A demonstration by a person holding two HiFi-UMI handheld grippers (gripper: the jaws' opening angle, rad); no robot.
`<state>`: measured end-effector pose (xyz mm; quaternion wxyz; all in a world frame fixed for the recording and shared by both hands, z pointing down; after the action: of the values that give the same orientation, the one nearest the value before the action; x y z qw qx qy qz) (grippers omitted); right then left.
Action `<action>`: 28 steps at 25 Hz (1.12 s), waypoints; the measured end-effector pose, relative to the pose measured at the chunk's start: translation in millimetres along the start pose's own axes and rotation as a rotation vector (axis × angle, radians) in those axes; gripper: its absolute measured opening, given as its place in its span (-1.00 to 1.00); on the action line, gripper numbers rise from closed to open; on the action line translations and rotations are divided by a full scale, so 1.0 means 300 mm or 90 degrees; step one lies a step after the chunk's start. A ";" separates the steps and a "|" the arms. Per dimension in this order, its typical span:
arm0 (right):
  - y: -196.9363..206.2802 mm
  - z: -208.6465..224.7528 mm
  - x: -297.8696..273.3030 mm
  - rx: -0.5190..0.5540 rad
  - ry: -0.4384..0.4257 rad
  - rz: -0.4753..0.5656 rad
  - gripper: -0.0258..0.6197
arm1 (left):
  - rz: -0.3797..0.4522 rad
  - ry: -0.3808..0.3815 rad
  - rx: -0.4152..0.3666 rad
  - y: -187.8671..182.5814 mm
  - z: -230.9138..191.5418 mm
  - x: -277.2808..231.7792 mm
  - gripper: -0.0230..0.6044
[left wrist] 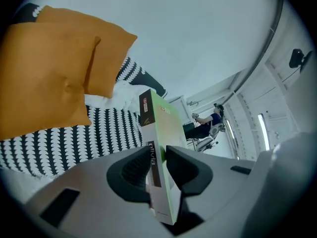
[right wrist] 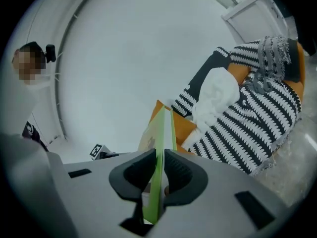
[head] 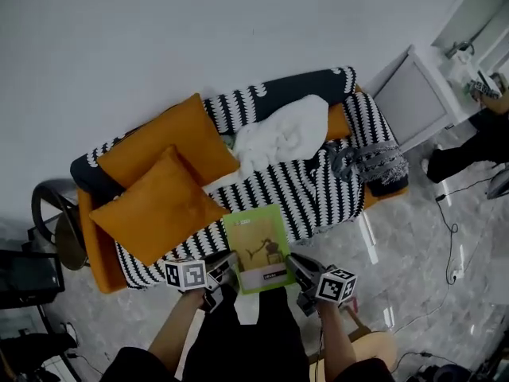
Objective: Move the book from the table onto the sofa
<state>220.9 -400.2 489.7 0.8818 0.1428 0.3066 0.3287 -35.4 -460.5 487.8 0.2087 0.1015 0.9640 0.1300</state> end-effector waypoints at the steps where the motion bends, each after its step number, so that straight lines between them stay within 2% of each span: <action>1: -0.019 0.023 -0.011 0.000 -0.007 -0.006 -0.70 | 0.008 -0.006 0.003 -0.005 -0.006 -0.020 -0.58; 8: -0.076 0.139 -0.110 0.000 -0.035 -0.057 -0.70 | 0.020 -0.033 -0.001 -0.056 -0.074 -0.105 -0.58; 17: -0.084 0.188 -0.201 0.010 -0.015 -0.051 -0.70 | 0.003 -0.017 0.014 -0.084 -0.183 -0.134 -0.58; 28: -0.065 0.380 -0.355 0.001 0.007 -0.069 -0.70 | -0.018 -0.009 0.011 -0.141 -0.389 -0.272 -0.59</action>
<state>239.3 -491.6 616.2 0.8965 0.1252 0.3189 0.2811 -18.7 -545.2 608.7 0.2168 0.0904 0.9648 0.1181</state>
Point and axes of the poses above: the fingertips, and each gripper's own axes: x backward along the fingers, z to its right, y out of its underside, the point moved 7 cm from there along x, backward along the fingers, and after that the axes turned 8 degrees about y, right-handed, at the moved point
